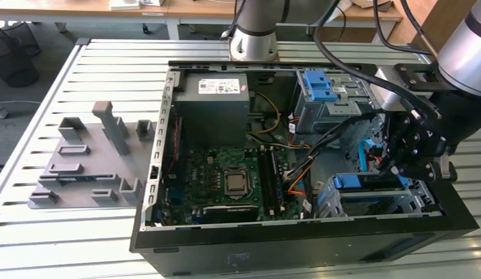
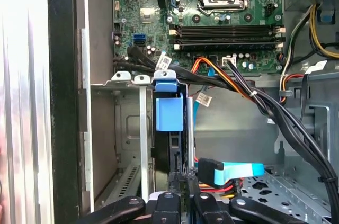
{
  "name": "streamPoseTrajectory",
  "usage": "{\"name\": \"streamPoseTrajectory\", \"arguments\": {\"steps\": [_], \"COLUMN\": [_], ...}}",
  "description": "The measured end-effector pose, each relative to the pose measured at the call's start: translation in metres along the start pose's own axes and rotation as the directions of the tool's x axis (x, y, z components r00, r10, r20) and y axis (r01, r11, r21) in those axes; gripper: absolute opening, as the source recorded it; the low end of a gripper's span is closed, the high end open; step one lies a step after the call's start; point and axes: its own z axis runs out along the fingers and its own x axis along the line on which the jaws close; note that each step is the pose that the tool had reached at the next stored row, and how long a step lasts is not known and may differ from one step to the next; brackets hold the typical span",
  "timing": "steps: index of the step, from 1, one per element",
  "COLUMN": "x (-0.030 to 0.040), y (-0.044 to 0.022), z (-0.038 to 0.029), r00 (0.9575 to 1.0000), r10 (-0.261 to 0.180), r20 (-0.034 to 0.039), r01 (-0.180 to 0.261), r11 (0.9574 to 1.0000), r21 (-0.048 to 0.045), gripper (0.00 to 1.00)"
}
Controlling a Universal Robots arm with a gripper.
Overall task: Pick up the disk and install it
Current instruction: 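Insert the first disk wire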
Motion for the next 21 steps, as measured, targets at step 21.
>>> {"name": "streamPoseTrajectory", "arguments": {"steps": [21], "x": [0.0], "y": [0.0023], "z": [-0.0029], "r00": [1.0], "r10": [0.006], "r20": [0.0011], "r01": [-0.006], "r11": [1.0], "r21": [-0.0002], "gripper": [0.16]}}
